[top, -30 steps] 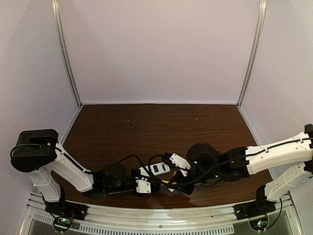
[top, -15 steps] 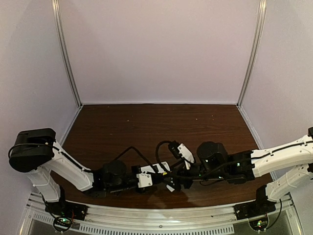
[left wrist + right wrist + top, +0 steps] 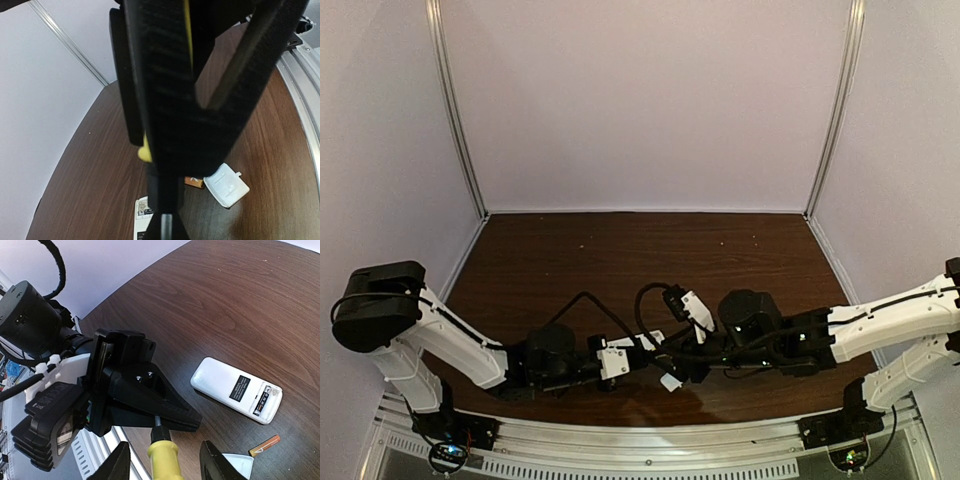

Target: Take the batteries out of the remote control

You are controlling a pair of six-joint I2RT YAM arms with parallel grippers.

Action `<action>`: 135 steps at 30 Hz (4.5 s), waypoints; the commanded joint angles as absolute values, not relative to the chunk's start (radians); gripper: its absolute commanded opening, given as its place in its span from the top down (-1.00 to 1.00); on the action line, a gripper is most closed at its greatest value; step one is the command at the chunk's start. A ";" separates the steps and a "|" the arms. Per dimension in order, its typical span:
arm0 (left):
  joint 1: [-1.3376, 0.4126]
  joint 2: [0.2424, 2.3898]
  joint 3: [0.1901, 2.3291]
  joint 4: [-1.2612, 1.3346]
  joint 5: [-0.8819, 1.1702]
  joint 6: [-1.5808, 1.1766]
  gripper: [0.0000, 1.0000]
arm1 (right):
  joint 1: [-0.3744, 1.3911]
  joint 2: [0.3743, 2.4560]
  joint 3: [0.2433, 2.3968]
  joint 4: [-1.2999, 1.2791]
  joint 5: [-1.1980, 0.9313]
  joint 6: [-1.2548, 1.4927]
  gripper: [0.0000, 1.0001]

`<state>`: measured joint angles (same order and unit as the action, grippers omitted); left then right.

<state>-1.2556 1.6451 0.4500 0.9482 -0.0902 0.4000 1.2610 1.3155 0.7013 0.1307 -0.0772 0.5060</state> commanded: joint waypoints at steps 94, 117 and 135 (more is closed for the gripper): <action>-0.799 1.967 0.633 0.771 0.591 0.207 -0.58 | 1.244 1.100 0.611 -0.025 0.275 0.555 1.00; -0.799 1.904 0.625 0.693 0.592 0.274 0.78 | 1.242 1.115 0.591 0.047 0.273 0.539 1.00; -0.798 1.675 0.387 1.016 0.193 0.101 1.00 | 1.242 1.034 0.559 0.086 0.366 0.525 1.00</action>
<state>-0.8040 1.7115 0.4122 0.8719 0.3073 0.1669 1.2476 1.0744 0.5823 0.0456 0.3145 0.5323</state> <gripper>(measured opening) 0.572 0.167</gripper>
